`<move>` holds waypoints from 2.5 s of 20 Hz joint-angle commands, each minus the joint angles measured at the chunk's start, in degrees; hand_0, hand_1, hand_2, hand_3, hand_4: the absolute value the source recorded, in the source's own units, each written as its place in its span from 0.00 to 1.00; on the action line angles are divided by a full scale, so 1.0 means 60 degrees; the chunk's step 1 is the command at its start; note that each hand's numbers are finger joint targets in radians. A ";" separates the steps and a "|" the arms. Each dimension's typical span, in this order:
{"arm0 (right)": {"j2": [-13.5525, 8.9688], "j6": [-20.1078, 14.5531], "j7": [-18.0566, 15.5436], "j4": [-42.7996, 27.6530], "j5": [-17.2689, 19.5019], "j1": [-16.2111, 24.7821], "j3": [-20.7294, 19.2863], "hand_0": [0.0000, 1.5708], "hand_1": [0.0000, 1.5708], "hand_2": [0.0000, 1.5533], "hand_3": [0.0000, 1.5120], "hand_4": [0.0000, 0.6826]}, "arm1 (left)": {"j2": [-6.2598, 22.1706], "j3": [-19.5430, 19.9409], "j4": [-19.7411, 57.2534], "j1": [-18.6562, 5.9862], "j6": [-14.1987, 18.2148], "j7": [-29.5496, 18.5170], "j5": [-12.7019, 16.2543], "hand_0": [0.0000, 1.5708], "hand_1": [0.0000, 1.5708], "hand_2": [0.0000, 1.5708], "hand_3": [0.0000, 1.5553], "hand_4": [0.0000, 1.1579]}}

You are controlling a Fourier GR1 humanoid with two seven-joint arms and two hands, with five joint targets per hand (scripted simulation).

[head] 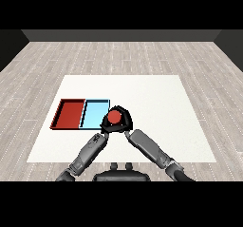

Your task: Pick the red can and put it in the red box

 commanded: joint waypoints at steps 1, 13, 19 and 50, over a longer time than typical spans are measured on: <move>0.0122 -0.0256 -0.0392 0.0222 -0.0672 -0.0232 0.0375 0.94 0.94 0.93 0.91 0.89 | -0.0162 0.0389 0.0336 -0.0674 0.0734 0.0142 0.0057 1.00 1.00 0.97 0.91 0.86; 0.0124 0.0400 0.0451 -0.0198 0.0578 0.0227 -0.0221 0.00 0.00 0.00 0.00 0.00 | -0.0165 0.0295 -0.0176 -0.0241 0.0988 -0.0114 -0.0316 1.00 1.00 0.97 0.94 0.97; 0.0127 0.0399 0.0406 -0.0429 0.0520 0.0380 -0.0379 0.00 0.00 0.00 0.00 0.00 | -0.0167 0.0289 0.0326 -0.0500 0.0985 -0.0415 -0.0242 1.00 1.00 0.99 0.95 0.98; -0.3192 0.2990 -0.0396 -0.4073 0.0155 0.5866 -0.4783 0.00 0.00 0.00 0.00 0.00 | 0.3845 0.3677 0.1779 -0.0629 -0.0493 0.0867 -0.1192 1.00 1.00 1.00 0.96 0.97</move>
